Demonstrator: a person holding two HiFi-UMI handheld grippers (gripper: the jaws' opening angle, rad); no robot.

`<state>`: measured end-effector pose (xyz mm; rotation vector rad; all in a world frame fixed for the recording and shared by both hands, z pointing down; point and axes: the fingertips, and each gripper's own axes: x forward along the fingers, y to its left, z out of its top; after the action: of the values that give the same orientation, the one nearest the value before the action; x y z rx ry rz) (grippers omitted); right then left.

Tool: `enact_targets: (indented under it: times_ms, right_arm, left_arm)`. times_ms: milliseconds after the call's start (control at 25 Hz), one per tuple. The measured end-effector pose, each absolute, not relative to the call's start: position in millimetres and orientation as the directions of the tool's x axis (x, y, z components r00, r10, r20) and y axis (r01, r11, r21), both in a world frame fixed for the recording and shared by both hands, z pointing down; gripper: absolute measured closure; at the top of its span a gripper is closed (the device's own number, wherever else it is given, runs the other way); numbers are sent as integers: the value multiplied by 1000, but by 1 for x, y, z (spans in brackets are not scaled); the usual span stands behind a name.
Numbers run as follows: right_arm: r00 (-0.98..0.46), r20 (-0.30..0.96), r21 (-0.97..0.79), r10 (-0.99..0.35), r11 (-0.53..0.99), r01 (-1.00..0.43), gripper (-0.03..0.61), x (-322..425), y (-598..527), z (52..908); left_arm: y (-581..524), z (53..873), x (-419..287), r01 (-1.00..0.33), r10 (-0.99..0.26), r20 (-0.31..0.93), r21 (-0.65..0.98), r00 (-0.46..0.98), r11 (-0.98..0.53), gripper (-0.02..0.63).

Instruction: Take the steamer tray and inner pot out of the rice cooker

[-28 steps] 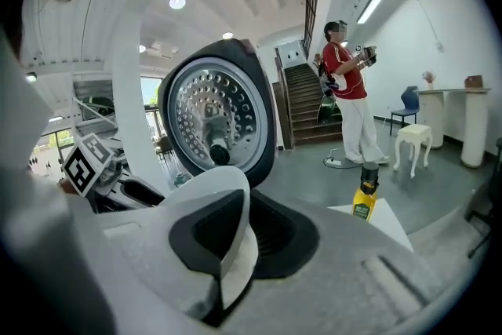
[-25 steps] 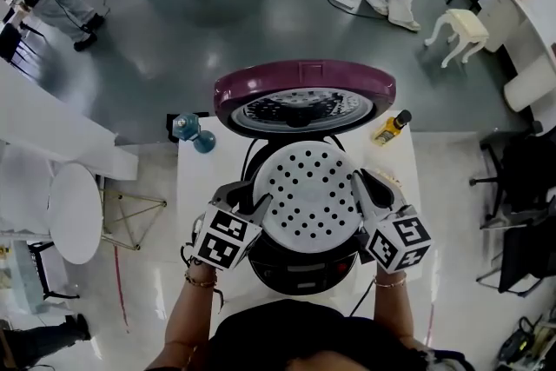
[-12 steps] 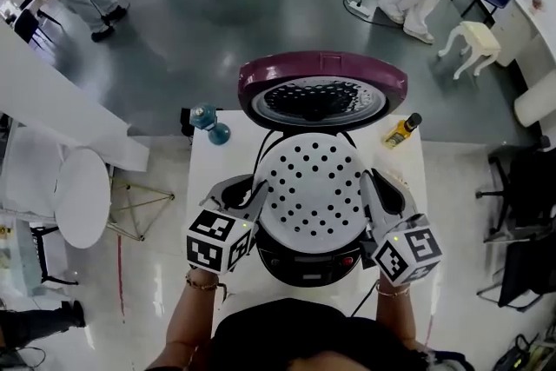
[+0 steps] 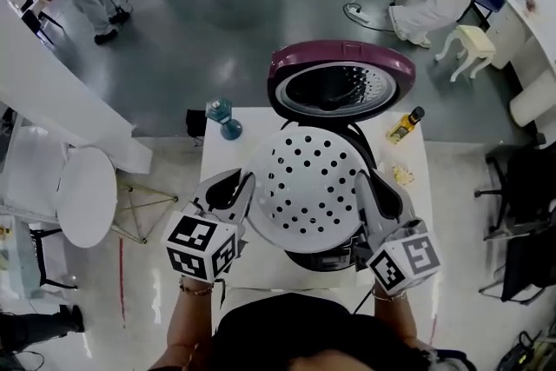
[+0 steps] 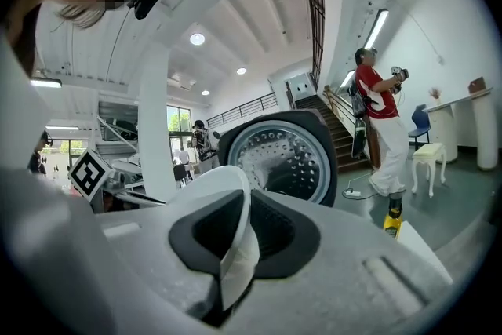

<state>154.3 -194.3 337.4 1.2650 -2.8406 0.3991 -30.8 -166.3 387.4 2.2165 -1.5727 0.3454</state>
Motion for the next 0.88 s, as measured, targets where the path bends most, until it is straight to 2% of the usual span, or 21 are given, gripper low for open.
enact_targets:
  times_ms: [320,520,720,880]
  right_arm:
    - [-662,71,-227,-746,635,-739,545,63,-142,320]
    - [-665,88,-254,-741,629,-735,545,-8,-107,338]
    - [-652,168,-305,-740,590,-748,545,-57,-76,383]
    - [-628,282,-360,-726,526,-770,545,-76,-58,432]
  left_arm:
    - [-118,366,-124,-947,-859,401,170,319,-273,575]
    - [-82,378,-197,-962,-847,456,122,274,-245,575]
    - [-52,418,-248,-967,-804,537,128,255,-221,575]
    - [-35,458,-268,-949,-739,596,206,314,-237,578]
